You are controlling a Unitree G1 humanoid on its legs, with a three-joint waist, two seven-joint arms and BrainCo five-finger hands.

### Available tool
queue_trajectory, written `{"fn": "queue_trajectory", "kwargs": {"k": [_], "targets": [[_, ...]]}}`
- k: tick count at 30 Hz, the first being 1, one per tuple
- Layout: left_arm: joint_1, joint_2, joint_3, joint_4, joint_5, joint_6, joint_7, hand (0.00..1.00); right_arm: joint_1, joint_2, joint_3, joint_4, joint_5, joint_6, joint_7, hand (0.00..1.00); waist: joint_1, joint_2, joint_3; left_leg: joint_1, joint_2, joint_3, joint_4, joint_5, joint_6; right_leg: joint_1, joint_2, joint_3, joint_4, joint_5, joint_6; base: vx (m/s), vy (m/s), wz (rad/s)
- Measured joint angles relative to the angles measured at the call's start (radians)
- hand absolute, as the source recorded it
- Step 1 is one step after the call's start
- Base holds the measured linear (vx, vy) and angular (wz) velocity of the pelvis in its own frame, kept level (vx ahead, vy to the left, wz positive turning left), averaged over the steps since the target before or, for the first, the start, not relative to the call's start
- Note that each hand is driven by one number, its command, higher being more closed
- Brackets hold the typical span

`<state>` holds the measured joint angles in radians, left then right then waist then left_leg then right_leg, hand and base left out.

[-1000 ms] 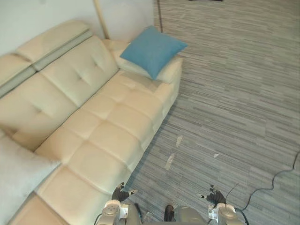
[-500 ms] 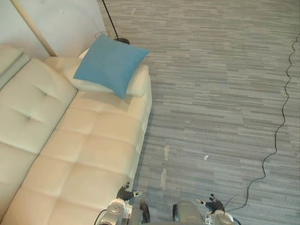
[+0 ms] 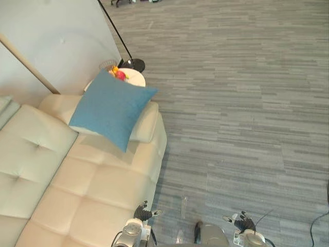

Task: Pick up cushions and gather them together orderly.

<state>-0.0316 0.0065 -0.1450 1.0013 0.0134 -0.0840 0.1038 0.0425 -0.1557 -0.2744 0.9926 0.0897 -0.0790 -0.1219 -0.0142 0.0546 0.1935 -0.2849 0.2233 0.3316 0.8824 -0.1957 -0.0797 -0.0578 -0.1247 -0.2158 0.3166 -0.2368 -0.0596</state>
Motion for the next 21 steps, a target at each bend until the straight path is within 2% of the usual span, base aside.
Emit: {"fn": "queue_trajectory", "kwargs": {"k": [1, 2, 3, 4, 5, 6, 7, 8, 9, 10, 11, 12, 14, 17, 18, 19, 20, 21], "targets": [[0.000, -0.001, 0.000, -0.014, -0.003, 0.000, 0.001, 0.00, 0.000, 0.001, -0.014, 0.001, 0.000, 0.000, -0.004, 0.00, 0.004, -0.001, 0.003, -0.012, -0.030, 0.012, -0.177, 0.001, -0.005, 0.035, -0.001, -0.002, -0.029, 0.001, 0.005, 0.33, 0.008, -0.06], [-0.001, -0.002, 0.000, -0.021, -0.011, 0.000, 0.001, 0.00, 0.002, 0.002, -0.019, 0.001, 0.000, -0.001, -0.006, 0.00, 0.006, -0.002, 0.004, -0.003, -0.073, 0.006, -0.405, 0.026, -0.029, 0.064, -0.001, -0.001, -0.053, -0.005, 0.021, 0.34, 0.020, -0.12], [-0.001, -0.003, -0.001, -0.021, -0.015, 0.000, 0.001, 0.00, 0.001, 0.001, -0.019, 0.001, 0.000, -0.001, -0.006, 0.00, 0.006, 0.001, 0.005, 0.010, -0.092, -0.002, -0.514, 0.052, -0.037, 0.081, -0.001, 0.000, -0.063, -0.011, 0.031, 0.43, 0.079, -0.18], [0.005, -0.009, -0.003, -0.021, -0.016, 0.000, 0.002, 0.00, 0.003, -0.002, -0.018, 0.002, -0.002, -0.001, -0.008, 0.00, 0.006, 0.011, 0.006, 0.026, -0.118, -0.015, -0.675, 0.130, -0.047, 0.112, 0.007, 0.001, -0.079, -0.025, 0.052, 0.44, 0.136, -0.22], [0.010, -0.015, -0.011, -0.019, -0.016, 0.001, 0.003, 0.00, 0.008, -0.004, -0.018, 0.001, -0.004, -0.001, -0.010, 0.00, 0.008, 0.029, 0.001, 0.040, -0.123, -0.014, -0.733, 0.162, -0.040, 0.134, 0.025, 0.004, -0.089, -0.045, 0.073, 0.44, 0.178, -0.26], [0.012, -0.015, -0.012, -0.019, -0.016, 0.001, 0.002, 0.00, 0.007, -0.004, -0.018, 0.001, -0.006, 0.000, -0.011, 0.00, 0.010, 0.032, 0.000, 0.042, -0.128, -0.029, -0.723, 0.209, 0.016, 0.151, 0.028, 0.009, -0.082, -0.077, 0.087, 0.36, 0.204, -0.16], [0.013, -0.007, -0.011, -0.019, -0.016, 0.002, 0.001, 0.00, 0.006, 0.011, -0.014, 0.001, -0.012, 0.000, -0.013, 0.00, 0.011, 0.003, -0.001, 0.039, -0.161, -0.032, -0.677, 0.214, 0.048, 0.163, -0.006, 0.011, -0.052, -0.123, 0.105, 0.30, 0.170, -0.01], [0.013, -0.004, -0.011, -0.019, -0.016, 0.002, 0.000, 0.00, 0.010, 0.020, -0.010, 0.001, -0.013, 0.000, -0.013, 0.00, 0.010, -0.009, -0.007, 0.037, -0.179, -0.030, -0.653, 0.194, 0.073, 0.163, -0.028, 0.011, -0.031, -0.143, 0.116, 0.44, 0.127, 0.09], [0.005, -0.001, -0.018, -0.020, -0.016, 0.002, 0.000, 0.00, 0.034, 0.031, 0.001, 0.006, -0.015, 0.001, -0.013, 0.00, 0.005, -0.060, -0.017, 0.044, -0.221, -0.019, -0.609, 0.131, 0.088, 0.139, -0.085, 0.032, 0.112, -0.181, 0.157, 0.47, 0.099, 0.10], [-0.001, 0.001, -0.026, -0.018, -0.016, 0.003, 0.000, 0.00, 0.028, 0.036, 0.009, 0.004, -0.026, 0.003, -0.009, 0.00, 0.006, -0.062, -0.018, 0.052, -0.235, -0.019, -0.600, 0.107, 0.095, 0.065, -0.116, 0.054, 0.272, -0.155, 0.187, 0.56, 0.134, 0.20], [-0.005, 0.012, -0.043, -0.018, -0.016, 0.003, -0.001, 0.00, 0.016, 0.046, 0.023, 0.003, -0.044, 0.007, -0.007, 0.00, 0.002, -0.065, -0.015, 0.083, -0.252, -0.031, -0.626, 0.093, 0.104, -0.037, -0.149, 0.070, 0.479, -0.067, 0.201, 0.44, 0.142, 0.33], [-0.005, 0.020, -0.050, -0.018, -0.017, 0.005, 0.000, 0.00, 0.015, 0.054, 0.034, 0.003, -0.051, 0.009, -0.004, 0.00, -0.001, -0.068, -0.011, 0.118, -0.259, -0.042, -0.654, 0.093, 0.108, -0.082, -0.162, 0.063, 0.569, -0.077, 0.191, 0.46, 0.106, 0.37], [0.003, 0.028, -0.050, -0.020, -0.019, 0.004, 0.002, 0.00, 0.017, 0.055, 0.049, 0.003, -0.051, 0.010, -0.002, 0.00, 0.002, -0.065, -0.011, 0.194, -0.257, -0.051, -0.701, 0.102, 0.107, -0.116, -0.162, 0.031, 0.571, -0.122, 0.171, 0.44, 0.022, 0.23], [0.002, 0.050, -0.047, -0.024, -0.025, 0.004, 0.007, 0.00, -0.021, 0.041, 0.060, -0.014, -0.051, 0.007, -0.002, 0.00, 0.002, -0.036, -0.006, 0.260, -0.217, -0.071, -0.739, 0.100, 0.103, -0.170, -0.112, 0.025, 0.353, -0.139, 0.165, 0.36, -0.099, 0.32], [0.003, 0.048, -0.047, -0.033, -0.027, 0.002, 0.008, 0.00, -0.026, 0.034, 0.069, -0.037, -0.051, 0.007, 0.000, 0.00, 0.004, -0.015, -0.005, 0.272, -0.190, -0.085, -0.739, 0.091, 0.087, -0.199, -0.080, 0.067, 0.243, -0.113, 0.171, 0.22, -0.151, 0.28], [0.005, 0.049, -0.047, -0.033, -0.028, 0.002, 0.008, 0.00, -0.026, 0.033, 0.076, -0.041, -0.051, 0.001, 0.002, 0.00, 0.002, -0.009, -0.006, 0.282, -0.176, -0.101, -0.738, 0.081, 0.071, -0.210, -0.057, 0.119, 0.159, -0.070, 0.176, 0.32, -0.258, 0.35], [0.007, 0.049, -0.041, -0.028, -0.029, 0.001, 0.008, 0.00, -0.024, 0.035, 0.084, -0.039, -0.051, -0.002, 0.003, 0.00, 0.001, -0.018, -0.010, 0.289, -0.172, -0.118, -0.733, 0.070, 0.052, -0.217, -0.044, 0.185, 0.073, -0.006, 0.178, 0.26, -0.289, 0.57], [0.010, 0.050, -0.034, -0.019, -0.029, 0.001, 0.008, 0.00, -0.016, 0.036, 0.087, -0.034, -0.051, -0.002, 0.003, 0.00, -0.004, -0.028, -0.013, 0.287, -0.170, -0.155, -0.710, 0.044, 0.013, -0.208, -0.036, 0.231, 0.037, 0.131, 0.170, 0.26, -0.317, 0.52]]}}
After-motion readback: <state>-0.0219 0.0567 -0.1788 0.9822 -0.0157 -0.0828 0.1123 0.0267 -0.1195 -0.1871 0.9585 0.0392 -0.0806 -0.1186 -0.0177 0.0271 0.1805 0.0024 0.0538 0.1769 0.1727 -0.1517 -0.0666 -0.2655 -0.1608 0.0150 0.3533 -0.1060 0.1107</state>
